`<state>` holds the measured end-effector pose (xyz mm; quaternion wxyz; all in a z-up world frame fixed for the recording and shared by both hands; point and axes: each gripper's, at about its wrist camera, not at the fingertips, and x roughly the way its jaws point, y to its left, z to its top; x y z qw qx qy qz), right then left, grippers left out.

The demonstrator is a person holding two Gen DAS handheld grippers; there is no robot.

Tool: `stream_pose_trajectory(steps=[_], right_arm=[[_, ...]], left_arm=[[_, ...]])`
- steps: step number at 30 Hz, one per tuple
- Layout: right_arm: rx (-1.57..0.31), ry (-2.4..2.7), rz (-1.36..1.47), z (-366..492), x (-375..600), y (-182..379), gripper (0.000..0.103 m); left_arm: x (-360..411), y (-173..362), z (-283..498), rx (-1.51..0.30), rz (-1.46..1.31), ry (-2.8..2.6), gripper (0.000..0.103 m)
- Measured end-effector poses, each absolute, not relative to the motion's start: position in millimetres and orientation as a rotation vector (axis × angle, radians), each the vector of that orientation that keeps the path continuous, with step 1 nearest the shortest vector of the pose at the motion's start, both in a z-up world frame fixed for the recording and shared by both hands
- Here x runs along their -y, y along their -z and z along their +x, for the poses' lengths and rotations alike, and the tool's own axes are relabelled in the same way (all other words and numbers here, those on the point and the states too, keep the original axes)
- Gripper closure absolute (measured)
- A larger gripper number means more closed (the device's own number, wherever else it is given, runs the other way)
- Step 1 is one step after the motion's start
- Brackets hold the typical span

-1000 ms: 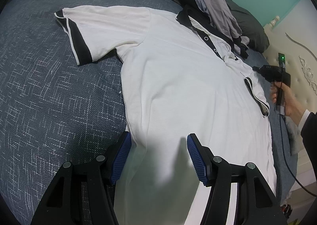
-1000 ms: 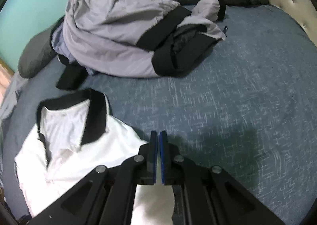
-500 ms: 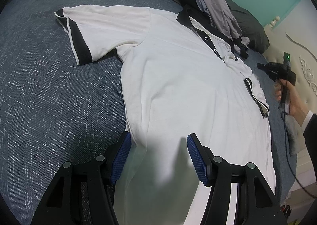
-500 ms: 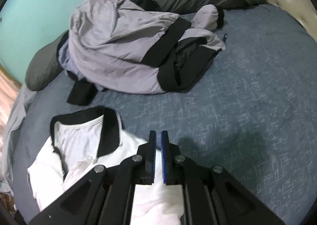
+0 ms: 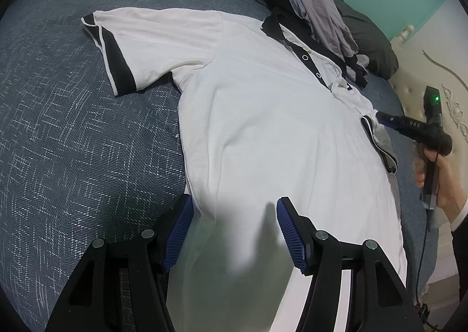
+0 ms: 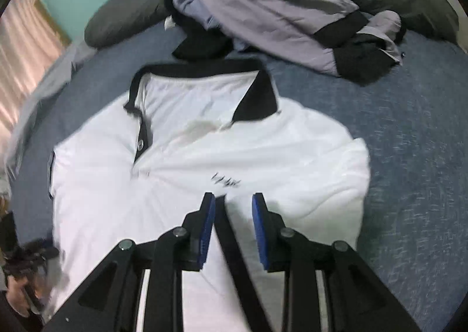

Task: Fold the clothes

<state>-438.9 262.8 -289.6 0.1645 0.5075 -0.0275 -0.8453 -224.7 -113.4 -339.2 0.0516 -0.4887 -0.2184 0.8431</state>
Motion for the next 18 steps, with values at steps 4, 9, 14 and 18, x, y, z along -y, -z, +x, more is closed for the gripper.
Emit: stream_pose_trajectory(steps=[4,9,14,18], right_arm=[[0.061,2.421,1.505,-437,-252,302,0.077],[0.108,2.48,1.523,-425,-258,303,0.077],[0.092,2.513,1.521,-406,-259,297,0.077],[0.135,2.547,1.514,-389,-268,292,0.077]], left_arm=[[115,339,-224,0.678,-1.482,-2.559,0.04],[112,338,-220,0.651,-1.483,-2.564,0.04],[113,332,-216,0.673,-1.471,-2.565,0.04],[115,316,-208,0.662,-1.436,-2.582,0.04]])
